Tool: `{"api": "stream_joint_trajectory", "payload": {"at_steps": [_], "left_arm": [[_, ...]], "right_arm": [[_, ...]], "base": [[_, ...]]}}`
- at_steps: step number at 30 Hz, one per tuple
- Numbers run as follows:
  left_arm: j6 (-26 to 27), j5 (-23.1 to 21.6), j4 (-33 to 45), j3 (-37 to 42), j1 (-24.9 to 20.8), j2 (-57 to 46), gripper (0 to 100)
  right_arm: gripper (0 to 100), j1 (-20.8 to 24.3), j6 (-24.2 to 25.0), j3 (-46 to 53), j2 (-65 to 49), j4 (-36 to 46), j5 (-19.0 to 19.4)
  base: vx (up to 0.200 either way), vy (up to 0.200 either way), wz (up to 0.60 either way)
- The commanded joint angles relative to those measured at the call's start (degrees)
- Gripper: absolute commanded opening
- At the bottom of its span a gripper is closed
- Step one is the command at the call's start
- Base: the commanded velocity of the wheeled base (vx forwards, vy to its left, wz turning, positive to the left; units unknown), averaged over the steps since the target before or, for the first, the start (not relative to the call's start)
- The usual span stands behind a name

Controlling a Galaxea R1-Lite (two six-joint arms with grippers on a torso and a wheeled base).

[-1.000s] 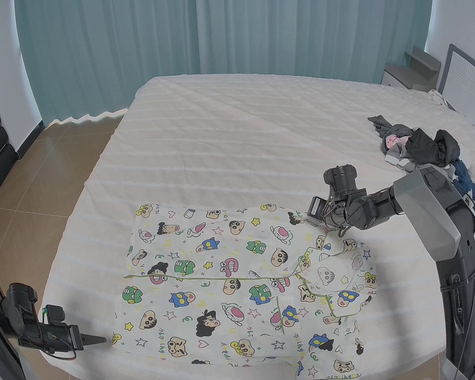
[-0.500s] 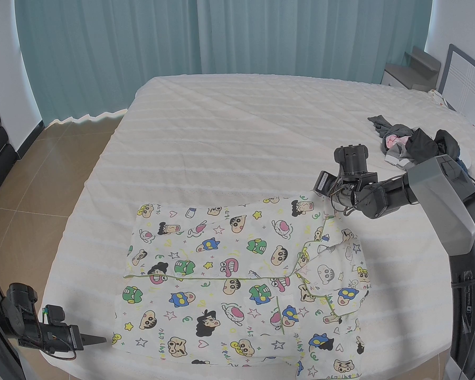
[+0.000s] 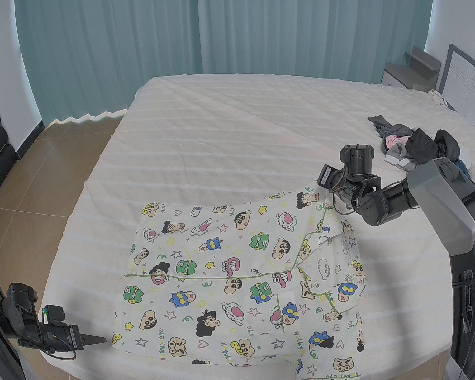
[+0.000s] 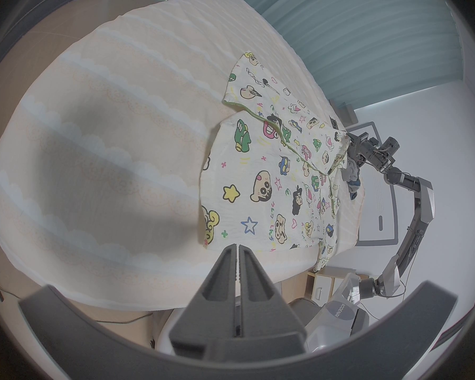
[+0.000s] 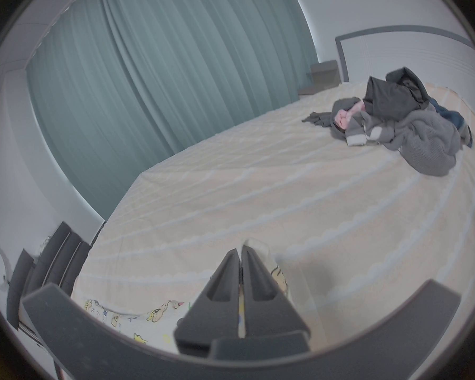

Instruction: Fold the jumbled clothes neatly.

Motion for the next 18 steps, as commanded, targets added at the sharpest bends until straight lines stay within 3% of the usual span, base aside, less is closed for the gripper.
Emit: {"api": "stream_joint_trajectory", "payload": {"at_steps": [1, 3, 11, 12, 18], "left_arm": [[0.0, 0.0, 0.0, 0.8, 0.0, 0.1, 0], [0.0, 0.0, 0.0, 0.8, 0.0, 0.0, 0], [0.0, 0.0, 0.0, 0.8, -0.1, 0.0, 0], [0.0, 0.0, 0.0, 0.8, 0.0, 0.0, 0], [0.0, 0.0, 0.0, 0.9, 0.0, 0.0, 0]], "right_arm": [[0, 0.6, -5.1, 5.8, 0.4, -6.6, 1.8], [0, 0.7, -6.9, 9.1, 0.2, -10.4, 4.3], [0, -0.2, -9.6, 9.5, 0.8, -8.7, 3.5], [100, -0.4, -9.8, 9.5, 0.8, -8.7, 3.0], [100, -0.7, -10.2, 9.2, 0.2, -8.8, 2.7]], "base": [[0.0, 0.0, 0.0], [0.0, 0.0, 0.0], [0.0, 0.0, 0.0], [0.0, 0.0, 0.0], [0.0, 0.0, 0.0]]}}
